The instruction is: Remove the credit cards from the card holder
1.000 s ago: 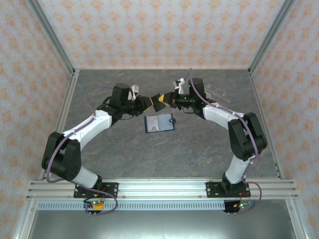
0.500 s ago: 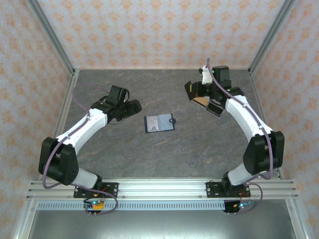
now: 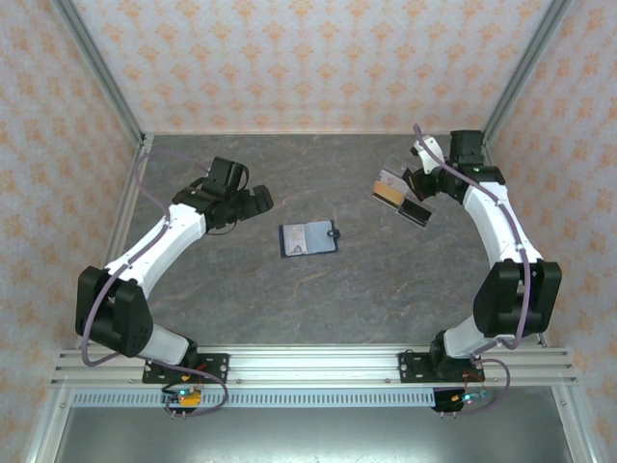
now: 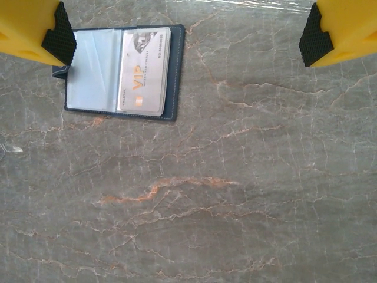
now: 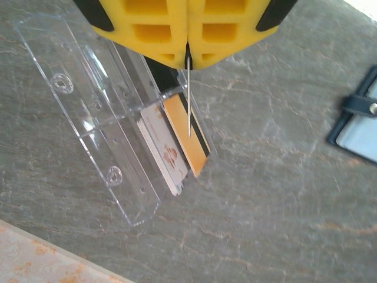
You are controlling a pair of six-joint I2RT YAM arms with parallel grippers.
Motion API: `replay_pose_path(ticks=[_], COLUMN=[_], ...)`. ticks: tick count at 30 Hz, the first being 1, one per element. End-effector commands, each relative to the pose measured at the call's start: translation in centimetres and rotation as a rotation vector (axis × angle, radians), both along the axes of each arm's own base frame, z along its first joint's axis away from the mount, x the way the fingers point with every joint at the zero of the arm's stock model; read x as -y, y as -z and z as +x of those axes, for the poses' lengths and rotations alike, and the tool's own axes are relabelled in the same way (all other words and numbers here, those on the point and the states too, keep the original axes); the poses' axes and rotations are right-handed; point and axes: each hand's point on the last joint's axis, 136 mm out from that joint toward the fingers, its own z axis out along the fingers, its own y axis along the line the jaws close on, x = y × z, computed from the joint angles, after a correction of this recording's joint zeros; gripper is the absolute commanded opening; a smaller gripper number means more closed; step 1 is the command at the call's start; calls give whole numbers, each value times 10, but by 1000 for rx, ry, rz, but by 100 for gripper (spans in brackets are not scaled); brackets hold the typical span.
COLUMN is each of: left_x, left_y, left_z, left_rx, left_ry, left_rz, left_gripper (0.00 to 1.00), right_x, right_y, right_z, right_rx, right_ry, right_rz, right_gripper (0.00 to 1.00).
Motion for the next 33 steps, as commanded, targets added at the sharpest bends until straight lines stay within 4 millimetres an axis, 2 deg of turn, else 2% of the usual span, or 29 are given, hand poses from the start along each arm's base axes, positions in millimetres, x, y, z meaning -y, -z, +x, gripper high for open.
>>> replay_pose_path(ticks=[1, 6, 12, 20, 27, 33], left_x=[-5, 3, 10, 13, 26, 29], left_y=[-3, -5, -5, 0, 9, 16], left_z=[10, 19, 20, 25, 44, 51], left_rx=[7, 2, -30, -65, -87, -106], left_ry=[-33, -41, -26, 1, 16, 14], left_rz=[18, -27, -57, -45, -78, -86], left_gripper=[100, 100, 100, 100, 100, 100], right_x=[15, 26, 8, 23, 20, 21], right_y=[26, 58, 69, 94, 101, 106], right_z=[-12, -14, -11, 3, 10, 18], right_rx=[-61, -128, -146, -204, -212, -192], right_ry=[-85, -157, -296, -298, -357, -367], right_rz=[-106, -146, -79, -167, -166, -179], right_gripper=[0, 0, 0, 0, 0, 0])
